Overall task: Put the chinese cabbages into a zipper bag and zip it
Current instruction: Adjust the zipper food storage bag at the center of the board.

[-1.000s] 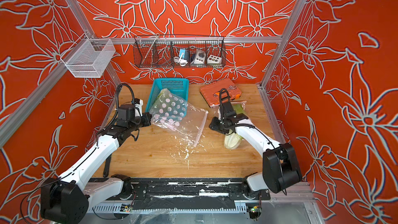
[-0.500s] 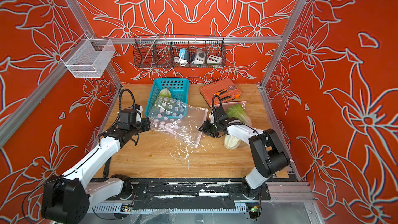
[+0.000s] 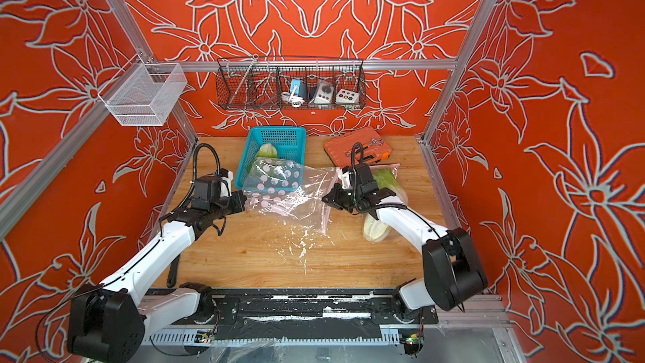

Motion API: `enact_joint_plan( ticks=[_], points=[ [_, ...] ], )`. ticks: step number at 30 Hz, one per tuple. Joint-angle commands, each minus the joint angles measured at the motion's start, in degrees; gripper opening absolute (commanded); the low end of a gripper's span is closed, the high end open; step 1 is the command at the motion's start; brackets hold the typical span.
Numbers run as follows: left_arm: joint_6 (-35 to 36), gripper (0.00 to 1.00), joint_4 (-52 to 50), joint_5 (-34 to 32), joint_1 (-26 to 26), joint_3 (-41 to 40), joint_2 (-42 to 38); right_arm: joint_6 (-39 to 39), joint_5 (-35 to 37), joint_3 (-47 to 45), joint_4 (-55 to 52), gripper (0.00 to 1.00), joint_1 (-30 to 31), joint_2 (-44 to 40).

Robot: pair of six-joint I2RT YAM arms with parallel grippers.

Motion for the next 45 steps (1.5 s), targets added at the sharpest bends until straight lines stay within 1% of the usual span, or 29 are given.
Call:
enact_joint_plan(
  ticks=[1,3,6,8,10,14,15,16,17,19,21,22,24,26,29,32,35,38,40,45],
  points=[
    [0.22,0.03,-0.8,4.68,-2.91,3.61,0.14,-5.45,1.58,5.19,-12.49,0.0,-3.25,-6.95],
    [0.03,0.04,-1.06,4.59,-7.23,5.6,1.8,-6.18,0.84,7.51,-15.54,0.0,-4.02,-11.16],
    [-1.8,0.04,2.37,4.01,-15.07,7.78,6.08,-9.83,0.27,14.91,-22.75,0.0,-4.44,-14.41],
    [-3.09,0.04,5.8,3.68,-19.36,9.33,10.22,-12.49,-0.88,20.37,-27.34,0.0,-4.56,-15.05],
    [-3.67,0.04,9.58,4.4,-23.42,12.08,16.27,-12.73,-4.8,24.35,-28.6,0.0,-4.56,-15.48],
    [-4.05,0.05,13.28,9.5,-28.66,20.0,28.02,-9.54,-6.87,26.21,-26.65,0.0,-4.39,-16.27],
    [-3.86,0.06,13.57,10.44,-29.77,21.74,29.95,-9.88,-6.51,27.1,-27.44,0.0,-4.39,-15.82],
    [-3.7,0.1,13.98,11.32,-30.66,22.75,31.08,-10.28,-6.5,27.9,-27.81,0.0,-4.38,-15.24],
    [-3.61,0.16,14.27,12.46,-30.95,23.2,31.55,-10.19,-6.51,28.04,-27.61,0.0,-4.29,-14.78],
    [-2.9,0.32,14.25,15.59,-30.99,22.84,31.32,-9.42,-6.66,27.52,-25.77,0.0,-3.99,-13.84],
    [-0.76,0.4,11.56,14.68,-30.77,21.83,29.81,-9.68,-6.16,26.98,-24.74,0.0,-3.28,-12.29],
    [0.23,0.42,9.94,13.87,-30.29,21.14,28.63,-9.87,-5.54,26.96,-24.82,0.0,-2.87,-11.33],
    [1.48,0.45,7.04,12.72,-27.63,18.41,24.63,-10.76,-4.2,26.89,-24.49,0.0,-0.83,-8.83],
    [1.09,0.47,5.94,13.19,-23.73,15.16,19.41,-11.53,-1.98,26.93,-24.46,0.0,1.94,-6.46],
    [0.55,0.49,4.44,15.23,-18.18,12.34,11.25,-10.94,0.28,25.75,-22.28,0.0,5.36,-2.73],
    [0.14,0.55,2.48,18.74,-15.74,12.45,5.92,-9.99,0.69,25.43,-19.31,0.0,7.9,0.94],
    [-0.52,0.61,1.65,23.51,-15.58,13.0,3.31,-10.12,0.7,26.91,-18.54,0.0,9.45,3.93],
    [-1.83,0.7,2.12,25.89,-15.75,13.17,2.07,-10.25,0.23,28.1,-18.16,0.0,9.94,5.68],
    [-2.34,0.72,2.44,25.36,-16.73,13.64,2.38,-9.77,0.09,28.16,-17.67,0.0,10.04,6.44],
    [-0.83,0.72,2.17,21.93,-20.76,14.96,5.66,-7.21,-1.0,27.63,-15.05,0.0,10.6,6.85]
  ],
)
